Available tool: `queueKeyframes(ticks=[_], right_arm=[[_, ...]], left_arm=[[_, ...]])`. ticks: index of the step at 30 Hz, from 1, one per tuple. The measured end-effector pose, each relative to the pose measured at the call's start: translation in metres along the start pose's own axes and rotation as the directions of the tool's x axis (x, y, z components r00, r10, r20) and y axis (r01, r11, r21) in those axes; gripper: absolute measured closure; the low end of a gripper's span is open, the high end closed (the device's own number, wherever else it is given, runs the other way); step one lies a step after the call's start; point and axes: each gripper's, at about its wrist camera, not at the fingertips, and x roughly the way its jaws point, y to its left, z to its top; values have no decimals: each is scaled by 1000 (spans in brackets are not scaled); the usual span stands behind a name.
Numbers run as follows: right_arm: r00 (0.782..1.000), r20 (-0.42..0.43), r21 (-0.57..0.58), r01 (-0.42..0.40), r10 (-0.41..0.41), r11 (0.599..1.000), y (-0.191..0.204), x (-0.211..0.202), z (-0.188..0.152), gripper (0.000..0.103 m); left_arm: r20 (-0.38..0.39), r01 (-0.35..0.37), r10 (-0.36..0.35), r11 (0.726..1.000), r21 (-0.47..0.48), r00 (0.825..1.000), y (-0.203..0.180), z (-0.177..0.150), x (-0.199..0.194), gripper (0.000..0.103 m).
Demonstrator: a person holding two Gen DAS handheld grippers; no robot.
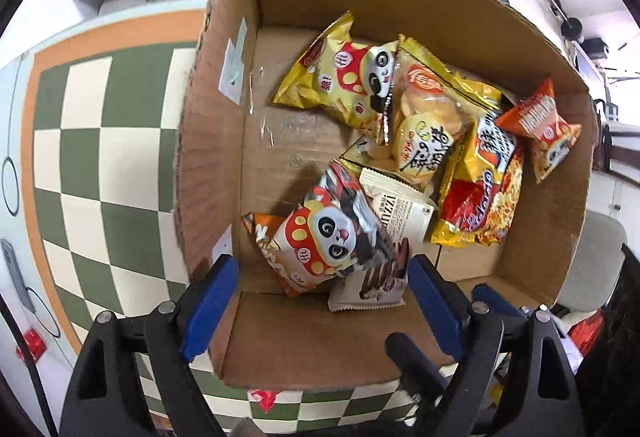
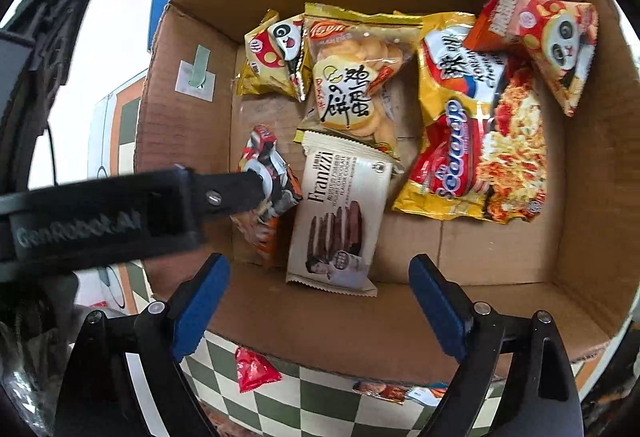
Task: Organize snacks
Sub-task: 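Carry both packs into the box and open both tools, then grasp red triangular packet with left tool while right tool grasps brown cookie packet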
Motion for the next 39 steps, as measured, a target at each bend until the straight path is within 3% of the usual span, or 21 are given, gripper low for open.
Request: queueKeyframes(ticks=[5, 11, 16, 20, 27, 29, 31, 35, 39], right_arm=[[998, 35, -1, 50, -50, 999, -6, -21, -11, 7], [980, 180, 11, 84, -85, 996, -8, -55, -26, 5], [961, 256, 13, 102, -102, 995, -11, -86, -45, 5], [951, 298, 29, 72, -78, 997, -16, -105, -60, 5], [937, 350, 18, 8, -14, 1000, -18, -129, -106, 5], [942, 337, 10, 5, -8, 1000, -17, -126, -122, 5], [950, 312, 18, -9, 3, 1000, -21, -117, -138, 5], [978, 205, 67, -51, 36, 996, -35, -74, -162, 19], [993, 109, 109, -46, 34, 993, -46, -26, -169, 22]], left_arm=[[102, -12, 8, 999, 35, 995, -10, -19, -28, 16], [307, -62, 40, 996, 62, 951, -12, -45, -75, 16], [353, -50, 28, 997, 55, 935, -16, -62, -92, 14], [400, -43, 20, 998, 49, 916, -19, -86, -104, 14], [483, -115, 87, 993, 28, 871, -16, -147, -116, 14], [469, -128, 106, 992, 17, 877, -10, -164, -104, 14], [421, -127, 111, 992, 11, 900, -2, -175, -84, 14], [273, -70, 76, 997, -30, 959, 23, -189, -29, 14], [163, -39, 56, 994, -105, 985, 51, -195, 19, 14]])
